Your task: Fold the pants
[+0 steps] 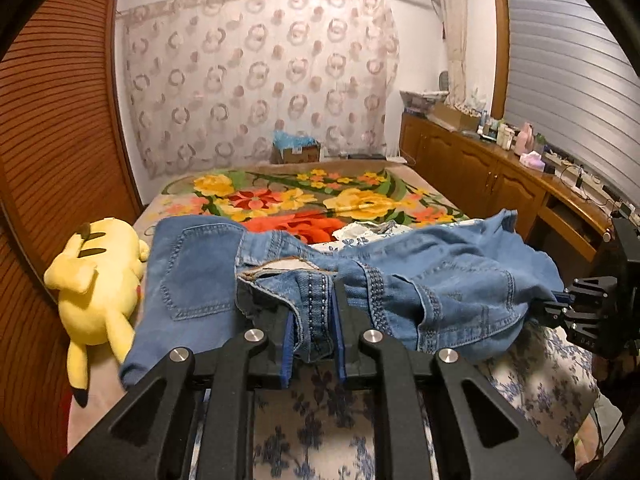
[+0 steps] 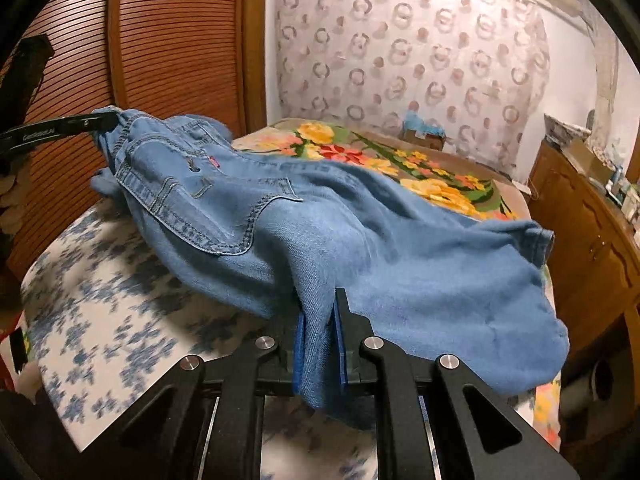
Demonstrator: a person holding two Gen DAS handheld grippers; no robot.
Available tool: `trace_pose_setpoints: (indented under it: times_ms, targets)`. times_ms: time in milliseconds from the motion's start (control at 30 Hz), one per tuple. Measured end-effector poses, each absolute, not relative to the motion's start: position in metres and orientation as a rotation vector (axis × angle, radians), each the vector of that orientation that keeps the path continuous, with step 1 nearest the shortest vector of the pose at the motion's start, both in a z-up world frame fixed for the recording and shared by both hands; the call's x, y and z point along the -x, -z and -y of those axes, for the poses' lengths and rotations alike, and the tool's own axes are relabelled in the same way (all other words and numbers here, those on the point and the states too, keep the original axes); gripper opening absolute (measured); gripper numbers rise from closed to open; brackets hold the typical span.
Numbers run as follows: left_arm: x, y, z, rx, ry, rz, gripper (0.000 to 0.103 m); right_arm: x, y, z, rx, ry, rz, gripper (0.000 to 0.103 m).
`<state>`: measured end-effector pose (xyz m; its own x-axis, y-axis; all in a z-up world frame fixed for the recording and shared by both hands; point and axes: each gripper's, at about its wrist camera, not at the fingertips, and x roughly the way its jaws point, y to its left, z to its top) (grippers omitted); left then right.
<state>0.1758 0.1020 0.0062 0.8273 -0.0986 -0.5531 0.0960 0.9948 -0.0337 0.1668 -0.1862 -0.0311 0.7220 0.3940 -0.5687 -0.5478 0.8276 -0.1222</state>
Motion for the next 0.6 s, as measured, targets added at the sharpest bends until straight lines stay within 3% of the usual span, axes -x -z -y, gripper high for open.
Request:
trace_pose_setpoints:
  times_ms: [600]
  targets:
    - [-0.041, -0.013, -0.144, 0.039, 0.024, -0.517, 0.017, -0.032, 0.027, 0.201, 0.258, -0.665, -0.490, 0.012]
